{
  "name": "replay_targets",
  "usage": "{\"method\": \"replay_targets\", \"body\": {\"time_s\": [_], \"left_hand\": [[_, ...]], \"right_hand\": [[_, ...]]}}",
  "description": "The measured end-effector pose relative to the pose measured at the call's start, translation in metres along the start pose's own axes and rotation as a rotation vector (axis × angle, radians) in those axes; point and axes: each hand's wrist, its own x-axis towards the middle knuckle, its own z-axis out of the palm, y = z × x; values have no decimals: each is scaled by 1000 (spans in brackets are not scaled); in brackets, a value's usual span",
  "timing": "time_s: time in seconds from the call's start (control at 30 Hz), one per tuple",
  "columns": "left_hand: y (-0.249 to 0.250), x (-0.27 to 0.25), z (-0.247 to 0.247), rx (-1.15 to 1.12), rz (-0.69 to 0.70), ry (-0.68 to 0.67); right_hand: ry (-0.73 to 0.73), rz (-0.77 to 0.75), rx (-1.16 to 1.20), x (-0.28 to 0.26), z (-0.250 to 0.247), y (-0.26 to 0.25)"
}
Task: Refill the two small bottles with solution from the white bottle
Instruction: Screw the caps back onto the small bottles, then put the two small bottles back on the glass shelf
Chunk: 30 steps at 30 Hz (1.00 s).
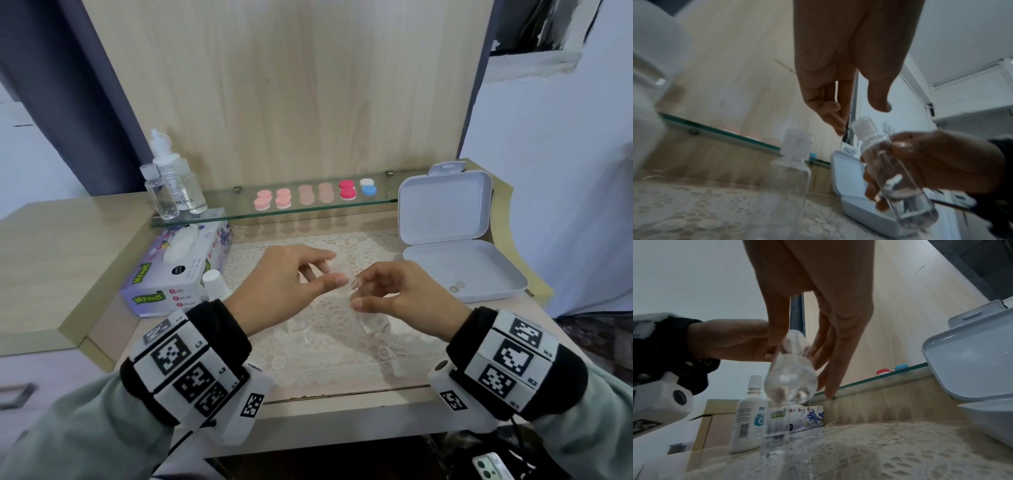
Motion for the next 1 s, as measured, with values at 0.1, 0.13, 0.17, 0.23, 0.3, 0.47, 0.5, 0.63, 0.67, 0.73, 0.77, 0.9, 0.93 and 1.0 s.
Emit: {"method": "replay_targets", "body": {"time_s": [0.1,0.13,0.17,0.23,0.3,0.47,0.5,0.63,0.67,0.73,0.77,0.9,0.93,1.0], "left_hand": [[-16,-7,-12,-45,-65,175],[-20,-10,-13,-28,-83,218],[-25,-12,-12,-6,-98,241],[-36,-16,-8,25,-157,236],[-45,-20,-4,18,-227,182],[-57,-22,6,14,-299,83],[-57,-21,8,18,-296,70],[-59,-20,14,54,-271,30],[-59,-20,16,61,-264,33],[-58,-20,17,61,-257,40],[-57,-20,16,60,-252,43],[-49,-20,10,36,-224,60],[-46,-20,7,24,-214,67],[-37,-19,-1,9,-196,76]], "right_hand": [[53,18,73,6,2,-1],[73,26,85,9,2,1],[89,36,88,10,1,1],[79,44,92,14,0,1],[60,49,87,18,2,-2],[63,68,141,23,4,-7],[62,69,146,23,4,-8],[62,73,144,22,4,-11],[65,72,136,22,4,-11],[78,66,104,22,3,-10],[85,60,90,21,3,-9],[109,57,102,21,3,-7],[109,60,110,21,2,-7],[102,56,115,23,1,-7]]}}
